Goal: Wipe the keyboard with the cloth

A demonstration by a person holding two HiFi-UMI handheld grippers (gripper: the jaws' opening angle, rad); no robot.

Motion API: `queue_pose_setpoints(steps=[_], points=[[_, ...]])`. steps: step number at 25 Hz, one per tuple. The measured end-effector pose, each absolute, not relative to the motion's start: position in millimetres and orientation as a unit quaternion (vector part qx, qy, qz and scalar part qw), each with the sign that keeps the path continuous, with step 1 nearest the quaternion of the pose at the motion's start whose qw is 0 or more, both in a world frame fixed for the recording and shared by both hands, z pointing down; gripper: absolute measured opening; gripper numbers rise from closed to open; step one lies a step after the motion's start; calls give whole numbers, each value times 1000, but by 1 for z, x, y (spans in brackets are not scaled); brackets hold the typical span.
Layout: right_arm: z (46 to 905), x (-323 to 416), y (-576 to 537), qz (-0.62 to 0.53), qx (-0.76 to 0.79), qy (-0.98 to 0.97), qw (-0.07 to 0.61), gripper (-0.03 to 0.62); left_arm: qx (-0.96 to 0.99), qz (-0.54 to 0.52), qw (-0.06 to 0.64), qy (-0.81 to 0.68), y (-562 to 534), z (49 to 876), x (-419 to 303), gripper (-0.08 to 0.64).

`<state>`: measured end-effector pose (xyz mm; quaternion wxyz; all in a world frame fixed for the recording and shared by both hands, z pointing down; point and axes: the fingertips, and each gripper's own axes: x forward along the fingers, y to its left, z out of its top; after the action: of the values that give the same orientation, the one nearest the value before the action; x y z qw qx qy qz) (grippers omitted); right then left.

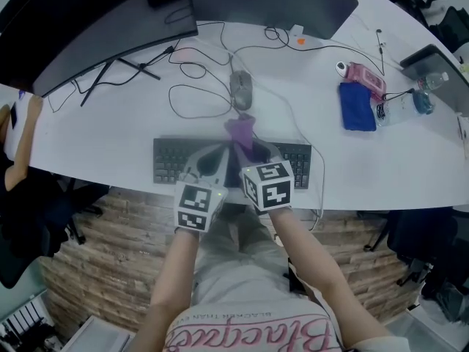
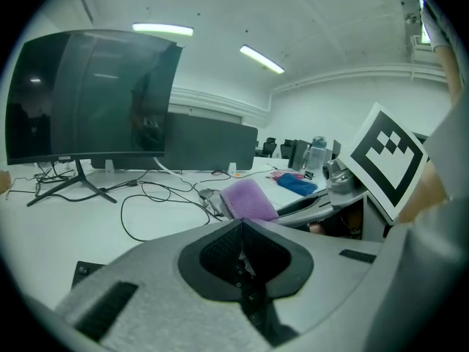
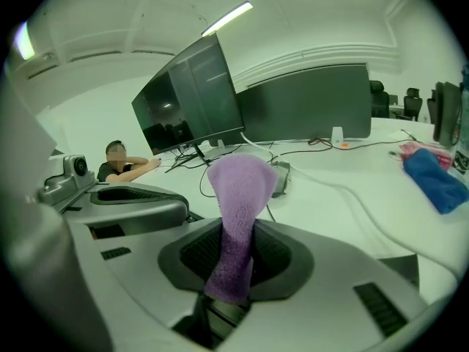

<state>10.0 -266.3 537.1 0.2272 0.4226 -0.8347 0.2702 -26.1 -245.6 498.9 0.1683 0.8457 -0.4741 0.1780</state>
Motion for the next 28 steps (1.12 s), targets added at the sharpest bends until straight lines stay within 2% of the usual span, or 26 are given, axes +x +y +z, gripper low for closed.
queue_pose_setpoints(steps=[28], points=[[540, 160, -270, 278, 467, -809, 224, 92, 867, 185, 166, -432, -253, 506, 106, 6]])
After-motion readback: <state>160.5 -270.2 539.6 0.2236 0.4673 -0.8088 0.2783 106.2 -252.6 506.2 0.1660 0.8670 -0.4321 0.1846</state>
